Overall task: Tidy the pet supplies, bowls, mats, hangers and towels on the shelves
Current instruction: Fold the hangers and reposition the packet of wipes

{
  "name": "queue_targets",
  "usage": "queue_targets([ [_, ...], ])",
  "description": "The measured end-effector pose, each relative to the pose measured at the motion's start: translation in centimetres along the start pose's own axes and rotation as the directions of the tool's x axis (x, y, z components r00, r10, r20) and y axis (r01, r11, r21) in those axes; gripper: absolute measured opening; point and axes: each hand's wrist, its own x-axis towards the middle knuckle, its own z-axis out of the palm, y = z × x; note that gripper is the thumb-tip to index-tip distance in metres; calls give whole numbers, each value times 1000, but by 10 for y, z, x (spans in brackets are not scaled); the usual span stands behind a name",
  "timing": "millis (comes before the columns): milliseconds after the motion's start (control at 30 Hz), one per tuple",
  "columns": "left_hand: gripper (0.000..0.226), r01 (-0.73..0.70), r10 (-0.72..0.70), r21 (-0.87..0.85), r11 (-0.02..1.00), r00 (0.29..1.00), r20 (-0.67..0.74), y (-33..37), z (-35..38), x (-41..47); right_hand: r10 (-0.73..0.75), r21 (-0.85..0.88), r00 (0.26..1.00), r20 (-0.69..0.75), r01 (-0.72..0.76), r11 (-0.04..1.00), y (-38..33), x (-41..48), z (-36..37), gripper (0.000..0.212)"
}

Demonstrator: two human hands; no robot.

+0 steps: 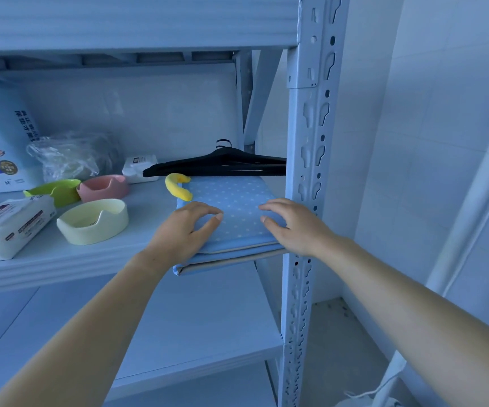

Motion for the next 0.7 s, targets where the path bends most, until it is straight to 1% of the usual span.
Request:
queue_targets([
  [233,25,30,-26,67,997,997,-67,-12,-13,19,-67,-12,998,-3,67,998,-7,43,10,38],
  [467,28,-7,17,99,995,995,-95,-36,-25,67,-106,-57,993,-43,104,993,-10,98,21,40],
  [567,24,-50,57,79,996,994,-93,-52,-30,95,-118,-75,991,-68,113,991,-11,125,22,40],
  [700,19,-62,75,124,990,991,-106,-77,-38,134,-119,-103,990,-71,112,988,-10,162,21,40],
])
